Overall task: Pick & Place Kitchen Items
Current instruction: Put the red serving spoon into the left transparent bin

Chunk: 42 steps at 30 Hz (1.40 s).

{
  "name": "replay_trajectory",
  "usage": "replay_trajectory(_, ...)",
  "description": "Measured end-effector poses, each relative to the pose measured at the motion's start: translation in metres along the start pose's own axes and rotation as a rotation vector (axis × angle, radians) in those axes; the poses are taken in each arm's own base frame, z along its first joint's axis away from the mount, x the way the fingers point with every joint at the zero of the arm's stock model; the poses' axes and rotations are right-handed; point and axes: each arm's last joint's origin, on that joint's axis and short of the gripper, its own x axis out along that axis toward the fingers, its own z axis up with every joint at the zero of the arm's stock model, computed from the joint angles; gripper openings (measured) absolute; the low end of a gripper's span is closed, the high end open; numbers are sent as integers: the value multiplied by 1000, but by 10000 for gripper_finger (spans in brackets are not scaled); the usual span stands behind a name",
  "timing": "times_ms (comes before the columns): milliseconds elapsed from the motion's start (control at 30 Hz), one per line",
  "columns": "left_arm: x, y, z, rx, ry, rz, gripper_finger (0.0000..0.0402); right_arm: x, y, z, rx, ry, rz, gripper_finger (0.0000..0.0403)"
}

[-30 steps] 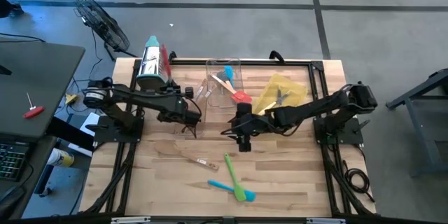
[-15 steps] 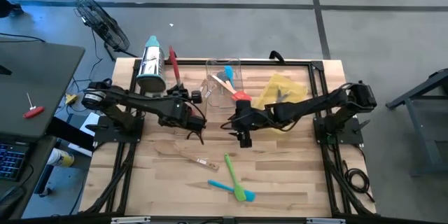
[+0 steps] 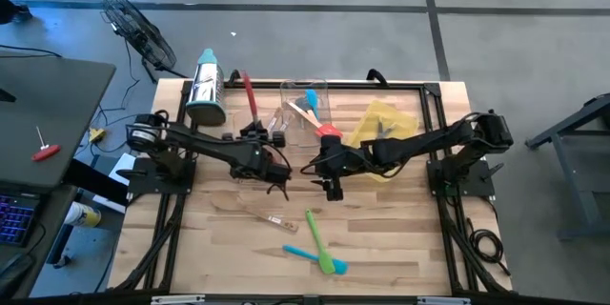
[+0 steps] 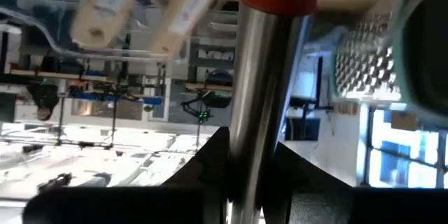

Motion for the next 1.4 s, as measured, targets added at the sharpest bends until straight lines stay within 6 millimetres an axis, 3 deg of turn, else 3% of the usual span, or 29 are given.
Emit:
replay_trajectory(833,2,10,20,-13,-247,-45,42,0,2,-1,15,12,32,257)
replay_trajectory(1133,10,-5,38,72,-264,-64,68,0,2,-1,22,13,33,257)
replay_trajectory(1400,9,-1,41,-28,-325,-60,75,0,2,-1,19,12,32,257)
